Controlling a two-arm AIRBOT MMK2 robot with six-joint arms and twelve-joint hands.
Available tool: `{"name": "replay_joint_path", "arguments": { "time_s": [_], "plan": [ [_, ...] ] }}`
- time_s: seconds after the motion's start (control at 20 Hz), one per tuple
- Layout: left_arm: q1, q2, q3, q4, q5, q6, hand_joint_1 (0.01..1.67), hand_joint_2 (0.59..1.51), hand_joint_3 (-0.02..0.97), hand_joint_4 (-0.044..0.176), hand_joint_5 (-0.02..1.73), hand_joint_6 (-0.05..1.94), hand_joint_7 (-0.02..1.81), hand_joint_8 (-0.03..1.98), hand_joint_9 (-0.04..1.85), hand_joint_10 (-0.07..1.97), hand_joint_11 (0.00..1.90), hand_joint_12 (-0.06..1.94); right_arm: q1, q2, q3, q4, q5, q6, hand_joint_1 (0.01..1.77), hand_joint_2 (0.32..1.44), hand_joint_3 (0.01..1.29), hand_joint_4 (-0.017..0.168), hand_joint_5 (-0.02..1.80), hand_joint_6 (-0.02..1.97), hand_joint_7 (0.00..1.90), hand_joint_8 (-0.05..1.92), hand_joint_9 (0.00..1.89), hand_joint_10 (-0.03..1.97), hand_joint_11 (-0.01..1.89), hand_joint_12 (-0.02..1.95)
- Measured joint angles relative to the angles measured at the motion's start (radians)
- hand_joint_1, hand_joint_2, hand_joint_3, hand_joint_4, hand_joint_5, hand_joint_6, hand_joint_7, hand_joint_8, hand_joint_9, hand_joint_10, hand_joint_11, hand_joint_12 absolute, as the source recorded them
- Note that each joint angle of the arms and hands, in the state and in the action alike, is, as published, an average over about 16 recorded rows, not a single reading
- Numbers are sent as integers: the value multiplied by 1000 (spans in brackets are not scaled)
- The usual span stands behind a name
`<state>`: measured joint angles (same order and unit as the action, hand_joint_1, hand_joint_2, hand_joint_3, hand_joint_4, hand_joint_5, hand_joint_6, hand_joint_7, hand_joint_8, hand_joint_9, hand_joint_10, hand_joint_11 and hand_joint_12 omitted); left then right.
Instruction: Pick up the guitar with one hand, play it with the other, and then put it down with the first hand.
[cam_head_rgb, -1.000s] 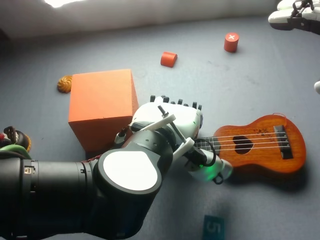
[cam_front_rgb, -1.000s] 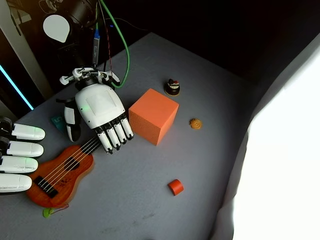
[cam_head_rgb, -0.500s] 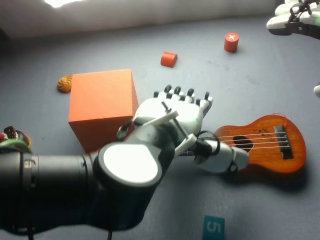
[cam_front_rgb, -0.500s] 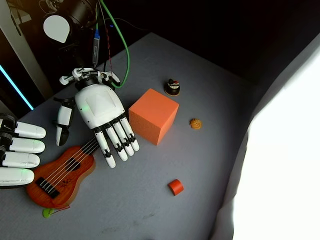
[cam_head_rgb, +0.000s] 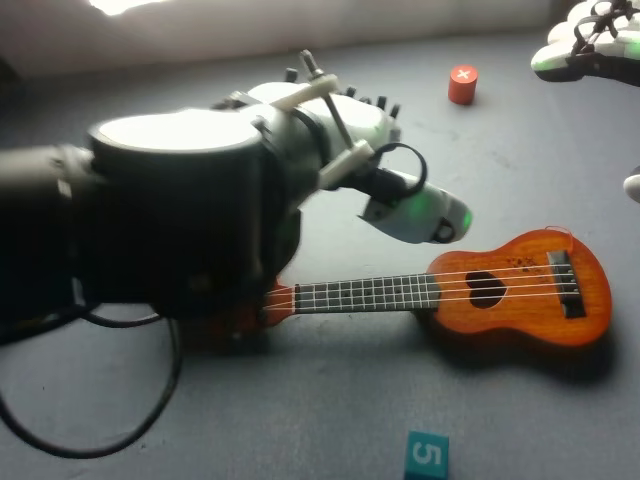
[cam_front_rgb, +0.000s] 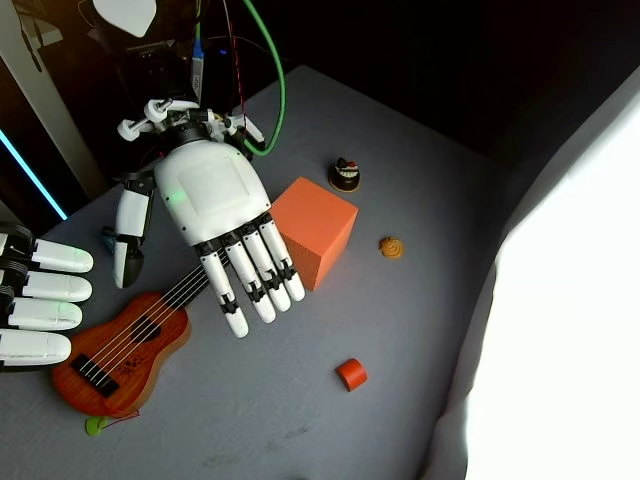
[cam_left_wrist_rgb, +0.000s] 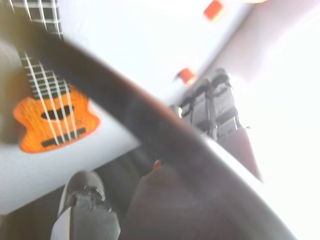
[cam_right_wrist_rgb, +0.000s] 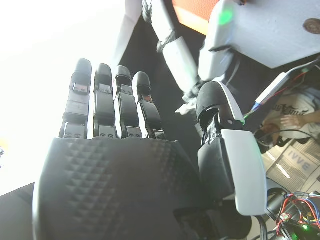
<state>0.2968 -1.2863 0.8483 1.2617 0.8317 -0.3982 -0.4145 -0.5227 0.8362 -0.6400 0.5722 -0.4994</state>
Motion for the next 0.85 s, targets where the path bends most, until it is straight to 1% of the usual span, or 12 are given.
{"name": "replay_joint_path", "arguments": {
  "time_s": [0.1,0.25,0.4,0.5,0.6,0.75,0.85],
  "plan": [
    [-50,24,-12,-70,-5,70,35,1060,10,38,349,54,399,92,333,304,93,861,0,0,0,-2,0,0,297,1317,19,3,135,637,321,285,186,646,29,937],
    [-118,60,-31,-168,-12,170,47,1094,8,21,536,91,563,278,474,546,197,1160,0,0,-1,-4,1,0,292,1317,19,3,240,808,427,529,286,928,83,1250],
    [-172,91,-50,-237,-19,245,61,1134,6,5,734,138,709,497,607,826,322,1452,0,0,-1,-7,1,0,289,1318,19,3,358,1008,549,809,397,1232,175,1548],
    [-202,106,-62,-272,-23,282,71,1154,6,0,845,169,793,624,681,996,407,1550,0,0,-2,-9,2,0,287,1322,19,3,433,1140,623,999,466,1428,244,1732],
    [-224,113,-67,-293,-26,308,80,1167,6,-2,918,184,848,715,719,1129,471,1590,0,0,-2,-10,3,0,287,1323,20,3,483,1238,664,1150,507,1564,287,1847],
    [-247,121,-71,-314,-31,340,93,1184,6,-1,1004,206,889,882,752,1323,564,1635,0,0,-3,-11,3,0,286,1325,20,3,560,1338,702,1362,570,1689,358,1905],
    [-257,129,-75,-328,-35,357,97,1195,6,0,1049,223,887,1019,779,1392,625,1640,0,0,-3,-12,3,0,285,1326,20,3,614,1359,736,1430,612,1732,425,1909]
  ]
}}
